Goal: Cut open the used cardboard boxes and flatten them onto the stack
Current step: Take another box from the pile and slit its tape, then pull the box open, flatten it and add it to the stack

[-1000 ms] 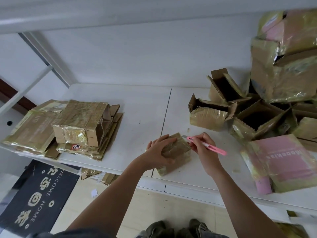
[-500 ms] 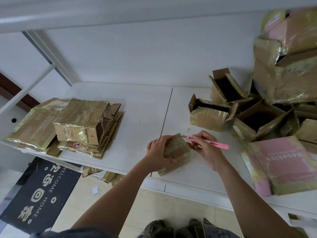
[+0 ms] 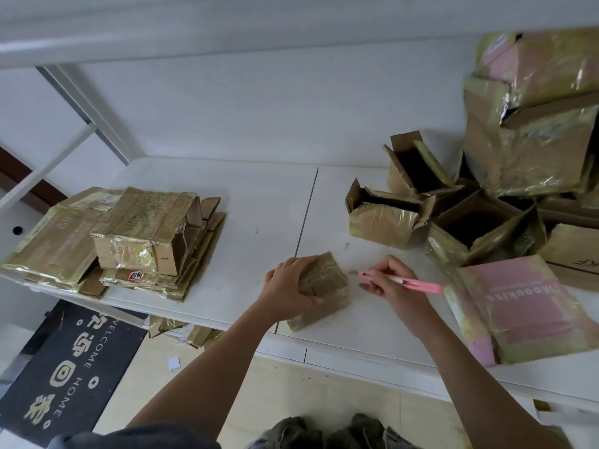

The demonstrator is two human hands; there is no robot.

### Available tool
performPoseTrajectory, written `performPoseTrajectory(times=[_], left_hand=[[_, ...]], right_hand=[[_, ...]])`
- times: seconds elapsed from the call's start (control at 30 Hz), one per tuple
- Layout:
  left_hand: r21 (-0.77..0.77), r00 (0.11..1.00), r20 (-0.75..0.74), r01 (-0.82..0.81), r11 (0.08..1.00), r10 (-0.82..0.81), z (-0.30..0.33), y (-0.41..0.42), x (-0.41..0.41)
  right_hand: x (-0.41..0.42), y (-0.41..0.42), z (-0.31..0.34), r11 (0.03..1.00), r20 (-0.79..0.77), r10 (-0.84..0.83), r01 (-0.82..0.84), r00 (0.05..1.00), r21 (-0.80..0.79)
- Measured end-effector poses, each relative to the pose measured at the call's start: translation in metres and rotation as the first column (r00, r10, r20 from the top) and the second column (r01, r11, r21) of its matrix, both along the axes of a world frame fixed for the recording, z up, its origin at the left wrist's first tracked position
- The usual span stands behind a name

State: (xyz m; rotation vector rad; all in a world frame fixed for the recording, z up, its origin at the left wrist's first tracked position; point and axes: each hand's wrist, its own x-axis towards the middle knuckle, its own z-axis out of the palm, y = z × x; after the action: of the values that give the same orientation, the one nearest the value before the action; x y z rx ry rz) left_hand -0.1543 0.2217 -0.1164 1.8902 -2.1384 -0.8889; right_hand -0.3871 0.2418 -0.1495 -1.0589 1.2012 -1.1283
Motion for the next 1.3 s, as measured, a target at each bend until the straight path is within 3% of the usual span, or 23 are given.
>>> performPoseTrajectory(times=[0.1, 0.17, 0.23, 0.33, 0.43, 0.5, 0.6, 0.67, 0.73, 0.83, 0.93, 1.1, 1.3], left_hand=[[-0.066, 0.980, 0.110, -0.160, 0.985, 0.167, 0.003, 0.001, 0.001], [-0.110, 0.919, 0.181, -0.336, 0.935, 0.351, 0.004, 0.004, 0.005], [-0.094, 0.867, 0.143, -0.469, 0.878, 0.478, 0.006, 0.008, 0.011], [-0.032, 0.864, 0.007, -0.503, 0.864, 0.503, 0.008, 0.008, 0.023], [0.027, 0.879, -0.039, -0.475, 0.880, 0.475, 0.011, 0.004, 0.037], [0.078, 0.864, -0.043, -0.497, 0.864, 0.501, 0.010, 0.004, 0.046], [0.115, 0.862, 0.018, -0.505, 0.855, 0.507, 0.007, 0.005, 0.057], [0.145, 0.872, 0.044, -0.489, 0.860, 0.488, 0.006, 0.005, 0.062], [0.189, 0.857, 0.014, -0.508, 0.840, 0.515, 0.005, 0.003, 0.067], [0.269, 0.774, -0.131, -0.574, 0.774, 0.619, 0.000, 0.003, 0.074], [0.290, 0.707, -0.233, -0.605, 0.742, 0.668, -0.007, 0.002, 0.076], [0.377, 0.616, -0.318, -0.615, 0.692, 0.721, -0.010, -0.002, 0.081], [0.429, 0.593, -0.332, -0.598, 0.677, 0.734, -0.012, -0.004, 0.086]], right_hand=[[-0.002, 0.003, -0.002, 0.977, -0.336, -0.131, 0.064, 0.933, -0.204], [-0.004, 0.002, -0.009, 0.957, -0.666, -0.142, -0.069, 0.732, -0.281], [-0.003, 0.000, -0.019, 0.968, -0.851, -0.061, -0.176, 0.522, -0.178], [0.001, -0.003, -0.023, 0.985, -0.937, 0.118, -0.159, 0.329, 0.069], [0.013, -0.008, -0.017, 0.975, -0.917, 0.212, -0.141, 0.337, 0.174], [0.030, -0.011, -0.008, 0.983, -0.906, 0.164, -0.137, 0.389, 0.119], [0.072, -0.009, 0.012, 0.979, -0.758, 0.112, -0.203, 0.642, -0.027], [0.104, -0.007, 0.024, 0.957, -0.655, 0.178, -0.284, 0.735, -0.059], [0.134, -0.008, 0.028, 0.940, -0.697, 0.177, -0.329, 0.695, -0.089], [0.159, -0.017, 0.028, 0.937, -0.839, 0.080, -0.328, 0.538, -0.121], [0.163, -0.024, 0.027, 0.938, -0.910, 0.085, -0.340, 0.405, -0.064], [0.172, -0.027, 0.028, 0.952, -0.937, 0.084, -0.304, 0.338, -0.024], [0.177, -0.038, 0.042, 0.950, -0.966, 0.104, -0.311, 0.239, 0.025]])
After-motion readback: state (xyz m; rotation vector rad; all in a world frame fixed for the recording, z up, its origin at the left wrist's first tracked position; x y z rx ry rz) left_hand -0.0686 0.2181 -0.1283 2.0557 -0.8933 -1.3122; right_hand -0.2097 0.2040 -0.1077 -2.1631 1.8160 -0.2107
